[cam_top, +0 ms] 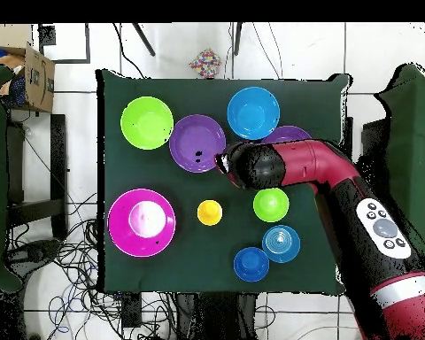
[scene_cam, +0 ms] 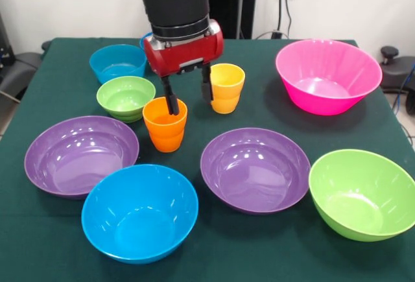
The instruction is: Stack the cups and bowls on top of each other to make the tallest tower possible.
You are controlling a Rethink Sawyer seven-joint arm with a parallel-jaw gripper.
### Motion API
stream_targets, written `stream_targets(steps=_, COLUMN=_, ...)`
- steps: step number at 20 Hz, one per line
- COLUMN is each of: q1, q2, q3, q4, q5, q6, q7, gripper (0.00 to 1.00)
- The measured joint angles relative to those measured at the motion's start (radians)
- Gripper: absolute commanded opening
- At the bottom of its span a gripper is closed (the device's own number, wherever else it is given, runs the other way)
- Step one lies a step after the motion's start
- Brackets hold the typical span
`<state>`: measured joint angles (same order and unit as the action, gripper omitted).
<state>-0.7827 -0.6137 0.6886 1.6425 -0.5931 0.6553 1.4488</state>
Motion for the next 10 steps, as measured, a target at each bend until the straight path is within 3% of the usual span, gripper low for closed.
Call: stream_targets(steps=10, q1=-0.031, q2=0.003, q3=0.0, q4=0.029, q5=-0.064, q6=-0.074, q7=0.0, gripper=1.0)
